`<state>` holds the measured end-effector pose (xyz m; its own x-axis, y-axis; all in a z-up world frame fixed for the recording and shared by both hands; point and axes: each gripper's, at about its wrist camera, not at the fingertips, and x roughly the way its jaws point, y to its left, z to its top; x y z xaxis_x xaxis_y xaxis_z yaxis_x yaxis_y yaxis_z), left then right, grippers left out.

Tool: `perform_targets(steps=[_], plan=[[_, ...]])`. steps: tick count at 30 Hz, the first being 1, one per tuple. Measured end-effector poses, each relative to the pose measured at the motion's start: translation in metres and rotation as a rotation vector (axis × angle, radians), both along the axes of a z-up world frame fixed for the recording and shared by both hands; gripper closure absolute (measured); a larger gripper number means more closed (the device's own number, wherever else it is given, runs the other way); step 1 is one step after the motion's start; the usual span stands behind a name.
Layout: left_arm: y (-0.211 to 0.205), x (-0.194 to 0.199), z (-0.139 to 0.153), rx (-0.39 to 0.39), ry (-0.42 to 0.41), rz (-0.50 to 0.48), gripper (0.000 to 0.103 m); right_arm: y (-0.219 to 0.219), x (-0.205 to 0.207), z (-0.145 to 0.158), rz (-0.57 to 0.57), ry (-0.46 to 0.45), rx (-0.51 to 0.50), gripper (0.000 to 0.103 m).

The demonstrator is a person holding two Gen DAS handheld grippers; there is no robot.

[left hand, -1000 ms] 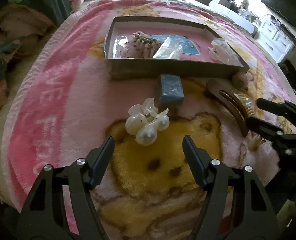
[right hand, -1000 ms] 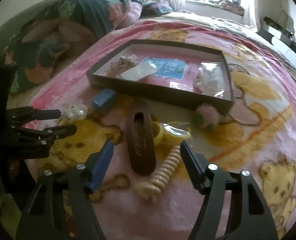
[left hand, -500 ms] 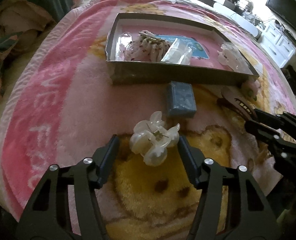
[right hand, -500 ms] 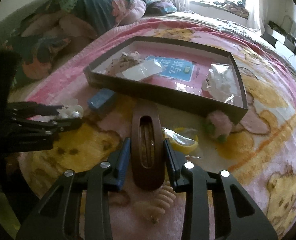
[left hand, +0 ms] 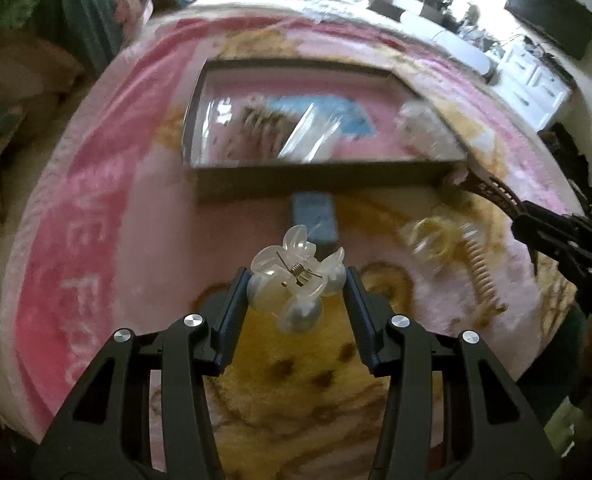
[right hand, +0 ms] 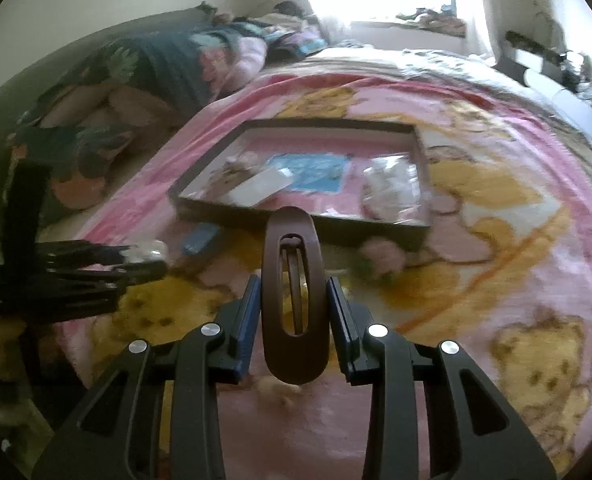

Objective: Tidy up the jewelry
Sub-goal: 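Grasp the pearl flower clip with the left tool while the right tool grasps the brown hair clip, then carry the flower clip and brown clip over the tray and open both tools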

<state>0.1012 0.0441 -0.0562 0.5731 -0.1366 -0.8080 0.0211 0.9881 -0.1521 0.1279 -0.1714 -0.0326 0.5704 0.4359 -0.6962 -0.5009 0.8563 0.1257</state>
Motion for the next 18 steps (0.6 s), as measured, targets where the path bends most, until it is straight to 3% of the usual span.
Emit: perform_targets(steps=[7,18], plan=[[-0.011,0.007,0.034,0.003,-0.068,-0.039,0.064,-0.028,-0.003,0.024,-0.085,-0.072,-0.004,0.071],[-0.027,0.031,0.063,-0.001,-0.122,-0.059,0.064,-0.041,0.002,0.051,-0.124,-0.140,0.012,0.071]])
